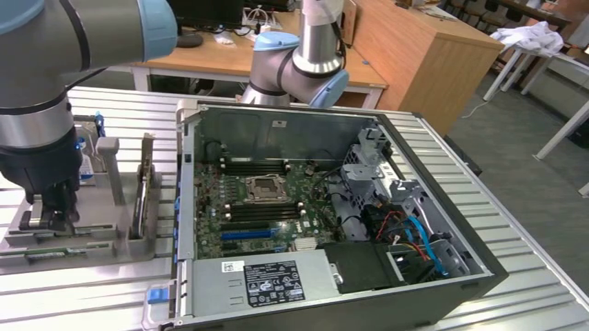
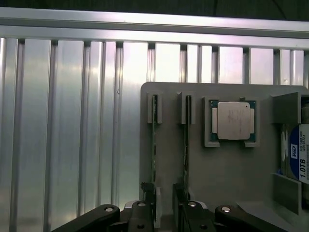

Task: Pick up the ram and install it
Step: 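Pick up the ram and move it above insertion slot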

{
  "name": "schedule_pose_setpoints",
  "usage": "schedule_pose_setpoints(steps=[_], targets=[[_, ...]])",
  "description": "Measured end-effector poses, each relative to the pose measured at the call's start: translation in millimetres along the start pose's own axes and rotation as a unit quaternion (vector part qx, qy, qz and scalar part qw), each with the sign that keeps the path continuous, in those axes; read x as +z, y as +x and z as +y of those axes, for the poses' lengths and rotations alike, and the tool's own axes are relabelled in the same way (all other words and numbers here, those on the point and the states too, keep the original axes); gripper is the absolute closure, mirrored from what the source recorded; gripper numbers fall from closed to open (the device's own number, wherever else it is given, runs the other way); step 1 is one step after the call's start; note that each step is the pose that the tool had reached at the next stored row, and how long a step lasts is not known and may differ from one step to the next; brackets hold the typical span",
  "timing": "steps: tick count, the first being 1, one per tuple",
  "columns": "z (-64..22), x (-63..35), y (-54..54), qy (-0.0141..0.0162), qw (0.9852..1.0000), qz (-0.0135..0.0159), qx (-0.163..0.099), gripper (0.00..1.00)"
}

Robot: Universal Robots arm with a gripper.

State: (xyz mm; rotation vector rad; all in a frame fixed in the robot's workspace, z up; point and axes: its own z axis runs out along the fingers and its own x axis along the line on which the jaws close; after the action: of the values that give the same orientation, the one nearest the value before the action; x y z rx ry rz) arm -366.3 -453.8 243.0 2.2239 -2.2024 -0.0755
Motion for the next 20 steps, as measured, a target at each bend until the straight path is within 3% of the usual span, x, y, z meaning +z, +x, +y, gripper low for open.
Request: schedule_pose_setpoints(steps=[12, 20], targets=[[-0.4, 8.7, 0.2, 0.0, 1.0, 0.0, 0.0, 0.7], [-0.4, 9.4, 0.8, 0.0001, 1.0, -0.0001, 0.0, 0.7]])
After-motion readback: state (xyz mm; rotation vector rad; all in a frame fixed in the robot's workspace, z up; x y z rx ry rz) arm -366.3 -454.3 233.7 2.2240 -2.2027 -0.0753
